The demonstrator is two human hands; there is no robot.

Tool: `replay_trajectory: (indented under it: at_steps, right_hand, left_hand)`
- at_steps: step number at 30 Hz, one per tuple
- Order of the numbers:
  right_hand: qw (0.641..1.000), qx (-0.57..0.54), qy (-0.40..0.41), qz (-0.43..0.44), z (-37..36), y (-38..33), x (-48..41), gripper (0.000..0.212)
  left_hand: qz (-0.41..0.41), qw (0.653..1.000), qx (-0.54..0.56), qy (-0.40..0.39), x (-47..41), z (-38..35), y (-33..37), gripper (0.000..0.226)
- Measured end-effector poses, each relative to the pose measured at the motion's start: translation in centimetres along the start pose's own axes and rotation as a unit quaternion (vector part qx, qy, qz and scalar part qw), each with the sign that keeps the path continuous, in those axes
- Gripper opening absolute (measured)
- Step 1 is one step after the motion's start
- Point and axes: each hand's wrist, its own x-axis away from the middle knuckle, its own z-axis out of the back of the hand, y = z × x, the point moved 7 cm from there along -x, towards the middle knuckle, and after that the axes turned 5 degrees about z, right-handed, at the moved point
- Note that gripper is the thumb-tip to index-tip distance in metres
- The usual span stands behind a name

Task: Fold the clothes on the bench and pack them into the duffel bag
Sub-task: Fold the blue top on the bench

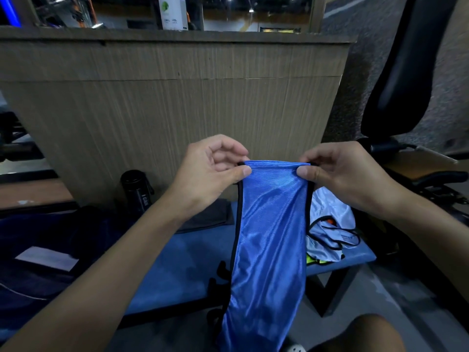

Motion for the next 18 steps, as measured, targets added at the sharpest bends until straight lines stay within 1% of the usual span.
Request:
replay_trajectory:
  at_steps: [4,6,8,11,12,13,15,16,17,18]
  right_hand:
    - [1.000,0.013,0.013,0.000,-0.1,0.2,-0.1,0.013]
    - [0.999,0.044,0.004,0.003,-0.1,0.4,-0.2,0.011]
    - [0.994,0.102,-0.029,0.023,-0.1,0.1,-0.2,0.005]
    - [0.976,0.198,-0.073,0.055,-0.8,-1.0,-0.2,0.041]
    - [0.970,0.216,-0.081,0.074,-1.1,-1.6,-0.4,0.047]
    - [0.964,0.230,-0.082,0.101,-1.5,-2.1,-0.5,0.042]
    - [0.954,0.246,-0.080,0.150,-2.1,-2.9,-0.6,0.008]
    - [0.956,0.242,-0.068,0.153,-2.0,-2.8,-0.8,0.023]
    - [0.961,0.225,-0.062,0.147,-1.9,-2.6,-0.9,0.030]
    - [0.966,0.210,-0.059,0.138,-1.8,-2.5,-1.0,0.030]
  left_hand:
    - [0.008,1.000,0.008,0.002,0.2,0.0,0.1,0.027]
    - [0.010,1.000,0.004,0.002,0.2,-0.3,0.5,0.027]
    - [0.004,1.000,-0.001,-0.002,0.2,-0.6,1.0,0.027]
    - [-0.004,1.000,-0.003,-0.018,0.1,-1.2,1.7,0.028]
    - [-0.003,1.000,-0.004,-0.026,0.1,-1.4,1.9,0.028]
    - [-0.002,0.999,-0.007,-0.034,0.0,-1.6,2.0,0.028]
    - [-0.005,0.999,-0.006,-0.040,0.0,-1.9,2.2,0.029]
    - [-0.008,0.999,-0.005,-0.033,0.0,-1.8,2.1,0.029]
    - [-0.014,1.000,-0.005,-0.023,0.1,-1.7,1.9,0.030]
    - [-0.019,1.000,-0.002,-0.012,0.2,-1.7,1.6,0.032]
